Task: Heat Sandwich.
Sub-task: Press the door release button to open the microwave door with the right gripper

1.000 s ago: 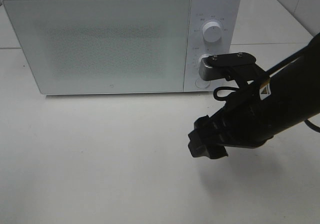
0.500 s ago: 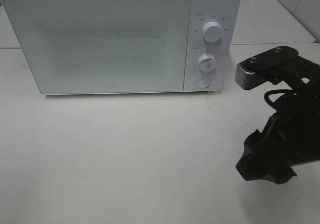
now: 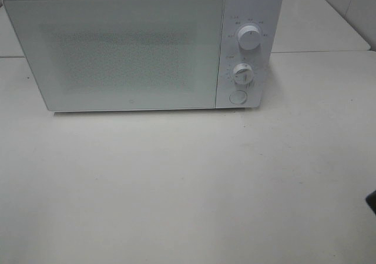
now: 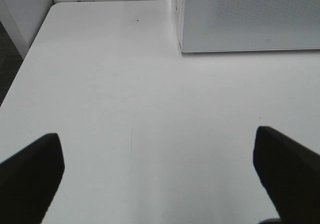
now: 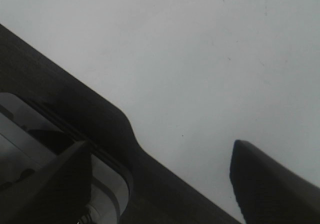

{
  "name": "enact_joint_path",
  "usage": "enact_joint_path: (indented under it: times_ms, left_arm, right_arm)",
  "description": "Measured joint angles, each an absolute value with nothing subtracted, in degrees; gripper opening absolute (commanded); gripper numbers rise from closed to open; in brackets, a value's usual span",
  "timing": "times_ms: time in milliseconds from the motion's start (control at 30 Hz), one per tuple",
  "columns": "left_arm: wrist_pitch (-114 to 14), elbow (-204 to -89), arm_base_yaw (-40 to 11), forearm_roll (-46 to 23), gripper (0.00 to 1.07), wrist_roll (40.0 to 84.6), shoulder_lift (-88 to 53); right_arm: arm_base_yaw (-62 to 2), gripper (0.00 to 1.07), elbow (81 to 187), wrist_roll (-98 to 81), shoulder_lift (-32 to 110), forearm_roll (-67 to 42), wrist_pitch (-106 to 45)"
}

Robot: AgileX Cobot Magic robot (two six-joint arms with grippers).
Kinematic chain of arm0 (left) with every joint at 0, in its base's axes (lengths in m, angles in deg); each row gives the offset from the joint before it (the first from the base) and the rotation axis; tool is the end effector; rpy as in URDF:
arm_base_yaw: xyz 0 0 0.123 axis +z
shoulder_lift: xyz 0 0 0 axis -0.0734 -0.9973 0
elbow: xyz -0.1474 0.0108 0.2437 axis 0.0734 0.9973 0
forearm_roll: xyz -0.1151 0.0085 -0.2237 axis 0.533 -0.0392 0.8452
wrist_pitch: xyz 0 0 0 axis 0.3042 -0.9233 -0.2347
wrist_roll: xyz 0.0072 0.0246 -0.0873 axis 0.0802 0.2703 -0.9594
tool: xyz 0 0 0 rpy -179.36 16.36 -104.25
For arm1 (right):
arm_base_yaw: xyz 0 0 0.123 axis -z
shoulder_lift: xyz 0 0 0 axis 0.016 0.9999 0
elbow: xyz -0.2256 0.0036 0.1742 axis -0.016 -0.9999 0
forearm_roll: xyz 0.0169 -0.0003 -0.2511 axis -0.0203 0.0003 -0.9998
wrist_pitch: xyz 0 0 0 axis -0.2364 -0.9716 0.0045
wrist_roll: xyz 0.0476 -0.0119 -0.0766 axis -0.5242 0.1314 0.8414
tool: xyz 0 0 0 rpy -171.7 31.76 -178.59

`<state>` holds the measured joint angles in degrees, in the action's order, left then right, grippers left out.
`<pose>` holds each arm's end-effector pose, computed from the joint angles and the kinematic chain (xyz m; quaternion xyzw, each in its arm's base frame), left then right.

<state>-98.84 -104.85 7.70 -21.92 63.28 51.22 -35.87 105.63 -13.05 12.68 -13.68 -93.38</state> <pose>-0.0045 -0.0059 0.2780 0.0105 0.8485 0.0021 0.5291 0.0962 0.0657 0.2953 -0.2871 0.9167 0.0769 0.2670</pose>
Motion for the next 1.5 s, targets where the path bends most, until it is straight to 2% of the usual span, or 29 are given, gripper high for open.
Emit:
enact_joint_path:
  times_ms: [333,500,1100,1500]
  left_arm:
    - [-98.8,-104.8,7.7,-21.9,0.98,63.3,51.2]
    - [-98.8,-104.8,7.7,-21.9,0.98,63.3,51.2]
    - [-98.8,-104.8,7.7,-21.9,0.98,63.3,51.2]
    - [-98.8,-104.8,7.7,-21.9,0.98,63.3,51.2]
  right_arm:
    - [-35.9,0.76,105.6,-13.0,-6.6,-15.9,-96.5]
    - [-35.4,0.76,105.6,-13.7,-10.0,-16.2,-97.6]
    - [-14.0,0.76,105.6,-14.7,-23.4,-16.9,-98.3]
    - [-6.3,0.76,96.6,-14.7,-30.0,-16.9,-95.0]
